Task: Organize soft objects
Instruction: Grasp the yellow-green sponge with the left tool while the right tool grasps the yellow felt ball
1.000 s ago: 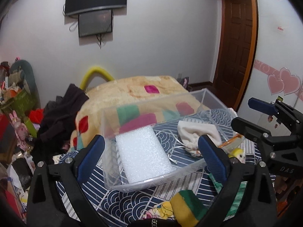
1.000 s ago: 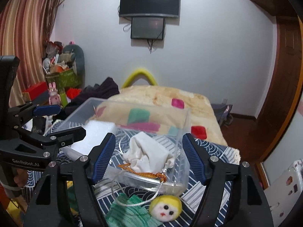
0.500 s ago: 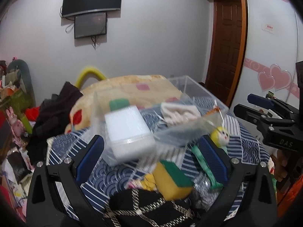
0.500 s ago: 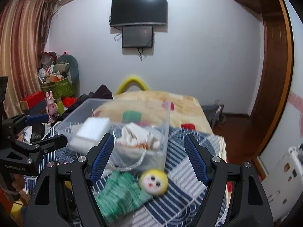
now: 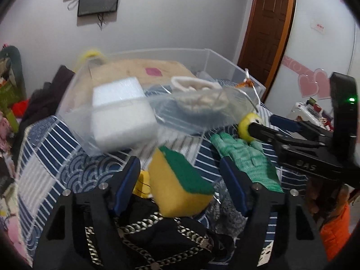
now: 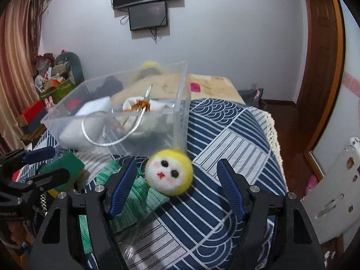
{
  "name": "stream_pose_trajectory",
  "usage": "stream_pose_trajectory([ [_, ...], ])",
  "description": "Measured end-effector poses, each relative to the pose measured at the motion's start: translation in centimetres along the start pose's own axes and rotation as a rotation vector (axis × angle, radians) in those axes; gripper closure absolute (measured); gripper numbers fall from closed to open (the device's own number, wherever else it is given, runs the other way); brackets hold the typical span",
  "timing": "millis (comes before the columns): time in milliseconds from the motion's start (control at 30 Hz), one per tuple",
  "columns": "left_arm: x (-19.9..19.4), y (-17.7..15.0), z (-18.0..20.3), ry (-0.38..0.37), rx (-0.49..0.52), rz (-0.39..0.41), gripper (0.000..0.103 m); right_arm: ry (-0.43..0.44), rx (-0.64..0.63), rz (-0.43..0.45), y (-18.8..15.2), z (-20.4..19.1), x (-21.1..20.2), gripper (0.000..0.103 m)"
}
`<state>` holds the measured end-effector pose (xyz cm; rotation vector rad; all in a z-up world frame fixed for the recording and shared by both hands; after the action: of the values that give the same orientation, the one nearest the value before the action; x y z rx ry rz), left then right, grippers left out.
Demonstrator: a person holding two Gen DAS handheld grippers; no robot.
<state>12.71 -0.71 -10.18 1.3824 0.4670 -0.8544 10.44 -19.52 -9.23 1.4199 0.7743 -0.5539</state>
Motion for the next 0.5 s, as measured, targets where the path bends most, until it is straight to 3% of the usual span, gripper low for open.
stream_pose_trajectory([
  [100,0.4,-0.4,0.2,-0.009,0.004,-0.009,0.033,-0.004,0.000,-0.026,-0.2,-0.2,0.8,0.037],
  [167,0.6,-0.6,0.4,0.000,0.013,-0.015,0.044,-0.001,0.005,-0.043,-0.3,-0.3,1.0,0.046],
  [267,0.7,-0.7,0.3,0.005,0.008,-0.010,0.049,0.020,0.001,-0.057,-0.5,-0.6,0.9,0.058],
  [500,-1.3,-1.0,-0.9,0.014,-0.026,0.035,0.052,0.011,-0.010,-0.027,-0.8,-0.9,-0.1,0.062],
])
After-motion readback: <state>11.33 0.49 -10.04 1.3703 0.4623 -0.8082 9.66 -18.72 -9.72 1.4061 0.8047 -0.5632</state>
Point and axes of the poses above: each gripper's, at about its wrist camera, not at the fingertips, and x roughly the way its jaws point, z to its right, y to its top, the point moved 1 cm from there along x, roughly the way its jaws point, and after that the axes turned 8 degrees about -z, right-handed, at the moved point
